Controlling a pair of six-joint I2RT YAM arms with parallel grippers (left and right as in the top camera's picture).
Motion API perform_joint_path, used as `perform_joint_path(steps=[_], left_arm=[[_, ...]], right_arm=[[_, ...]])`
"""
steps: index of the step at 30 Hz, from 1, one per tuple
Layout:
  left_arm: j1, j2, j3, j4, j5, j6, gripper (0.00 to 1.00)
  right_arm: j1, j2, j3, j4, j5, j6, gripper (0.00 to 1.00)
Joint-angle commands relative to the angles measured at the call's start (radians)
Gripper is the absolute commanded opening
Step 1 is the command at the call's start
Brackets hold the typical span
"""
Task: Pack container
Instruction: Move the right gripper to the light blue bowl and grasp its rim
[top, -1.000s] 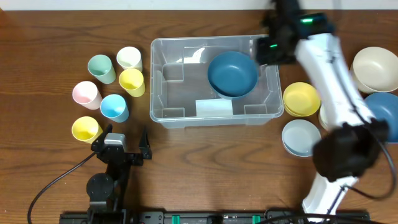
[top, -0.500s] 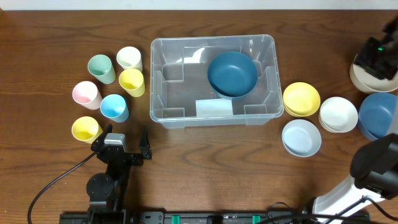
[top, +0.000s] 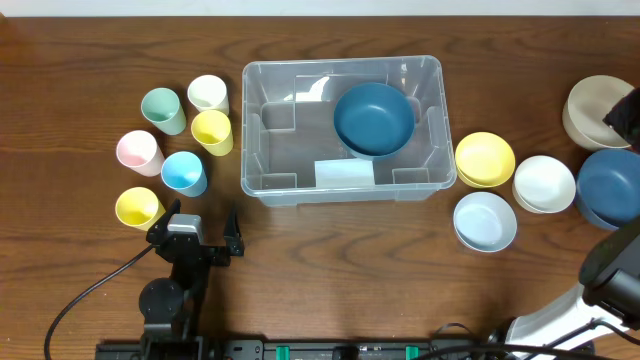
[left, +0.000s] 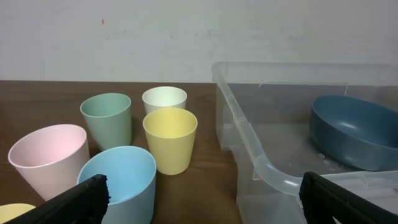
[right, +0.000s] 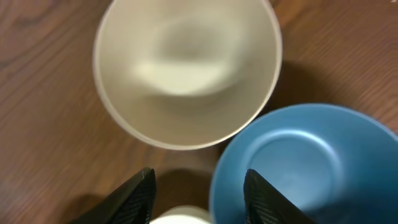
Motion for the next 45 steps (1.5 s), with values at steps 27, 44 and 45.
perform_joint_path(steps=[27,44,45], left_arm=[[0.003,-0.006,-0.016,-0.034,0.011,0.010,0.98],[0.003,-0.006,-0.016,-0.033,0.011,0.010,0.98],[0.003,-0.006,-0.016,-0.034,0.011,0.010,0.98]], right_arm=[[0.030,0.002,-0.289,0.095,-0.138,0.056,0.49],[0.050,0.002,-0.204,0.067,-0.151,-0.030,0.48],[0.051,0.002,-0.189,0.055,-0.156,-0.043,0.48]])
